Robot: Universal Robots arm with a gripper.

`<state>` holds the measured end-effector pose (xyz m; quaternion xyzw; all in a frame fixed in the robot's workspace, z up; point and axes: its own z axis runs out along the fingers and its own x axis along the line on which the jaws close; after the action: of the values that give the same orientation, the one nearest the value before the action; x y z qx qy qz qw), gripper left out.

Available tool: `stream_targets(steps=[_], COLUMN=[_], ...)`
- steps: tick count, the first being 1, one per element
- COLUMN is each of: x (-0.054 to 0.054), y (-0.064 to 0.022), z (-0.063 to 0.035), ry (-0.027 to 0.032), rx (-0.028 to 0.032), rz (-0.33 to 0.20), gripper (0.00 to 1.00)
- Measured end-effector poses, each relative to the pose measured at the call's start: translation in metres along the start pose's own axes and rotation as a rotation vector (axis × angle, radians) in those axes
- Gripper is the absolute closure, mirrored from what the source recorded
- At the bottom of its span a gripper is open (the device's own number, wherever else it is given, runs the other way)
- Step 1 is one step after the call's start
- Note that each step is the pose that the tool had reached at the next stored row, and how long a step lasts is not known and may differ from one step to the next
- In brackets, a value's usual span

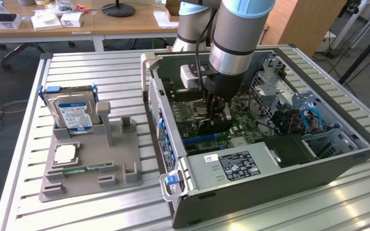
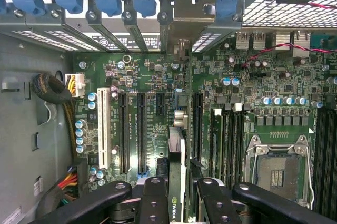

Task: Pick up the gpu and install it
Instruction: 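Insert the gpu into the slot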

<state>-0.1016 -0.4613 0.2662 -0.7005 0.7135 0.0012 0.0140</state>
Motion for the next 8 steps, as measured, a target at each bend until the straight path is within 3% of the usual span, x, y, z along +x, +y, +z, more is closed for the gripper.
stream_targets(steps=[8], x=[0.0], y=[0.0], z=[0.0014], ry=[-0.0001], rx=[0.0], rz=[0.0], gripper=[0.74])
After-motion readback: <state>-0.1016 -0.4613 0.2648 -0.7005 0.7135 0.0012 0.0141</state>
